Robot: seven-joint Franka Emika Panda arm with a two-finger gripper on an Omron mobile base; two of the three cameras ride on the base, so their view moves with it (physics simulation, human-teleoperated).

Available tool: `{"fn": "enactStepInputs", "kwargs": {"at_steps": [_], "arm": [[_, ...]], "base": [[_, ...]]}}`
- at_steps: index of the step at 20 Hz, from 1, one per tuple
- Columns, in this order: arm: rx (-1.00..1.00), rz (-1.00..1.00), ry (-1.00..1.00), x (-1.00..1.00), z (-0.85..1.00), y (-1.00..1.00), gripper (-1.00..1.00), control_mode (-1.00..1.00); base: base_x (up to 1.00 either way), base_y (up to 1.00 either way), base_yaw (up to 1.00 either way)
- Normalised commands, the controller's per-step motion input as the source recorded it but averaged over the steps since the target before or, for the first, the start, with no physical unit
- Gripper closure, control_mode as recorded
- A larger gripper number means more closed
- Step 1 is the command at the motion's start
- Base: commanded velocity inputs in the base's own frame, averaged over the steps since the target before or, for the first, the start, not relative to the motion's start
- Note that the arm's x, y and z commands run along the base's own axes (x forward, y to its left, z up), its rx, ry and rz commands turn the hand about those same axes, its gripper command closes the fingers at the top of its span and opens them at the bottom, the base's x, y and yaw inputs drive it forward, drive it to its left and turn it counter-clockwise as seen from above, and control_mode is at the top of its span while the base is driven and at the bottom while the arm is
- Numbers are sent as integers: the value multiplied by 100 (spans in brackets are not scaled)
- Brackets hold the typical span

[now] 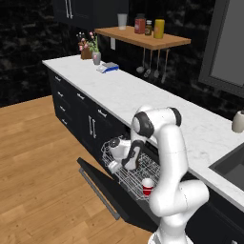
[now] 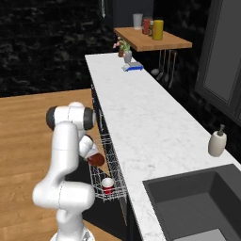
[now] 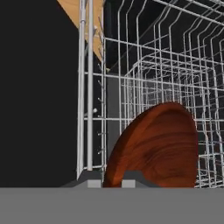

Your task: Pick up the cup and bowl from the counter, place them in the dishwasher, and close the dishwasher door.

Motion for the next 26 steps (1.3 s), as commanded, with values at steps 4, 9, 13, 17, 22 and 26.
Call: {"fn": "enactStepInputs", "kwargs": {"at_steps": [4,9,13,17,22,26], "arm": [[0,0,-3,30,-50,-16,100,-100],[0,0,-3,9,-49,-24,100,-100],[0,0,-3,0,-38,-12,-100,-100],[0,0,-17,-35,23,25,-100,-100],[-4,0,-22,-76,35,74,-100,-100],[-14,0,2,-44,-53,55,-100,-100]], "base": [[0,0,0],[0,0,0],[0,0,0],[0,0,0],[0,0,0],[0,0,0]]}}
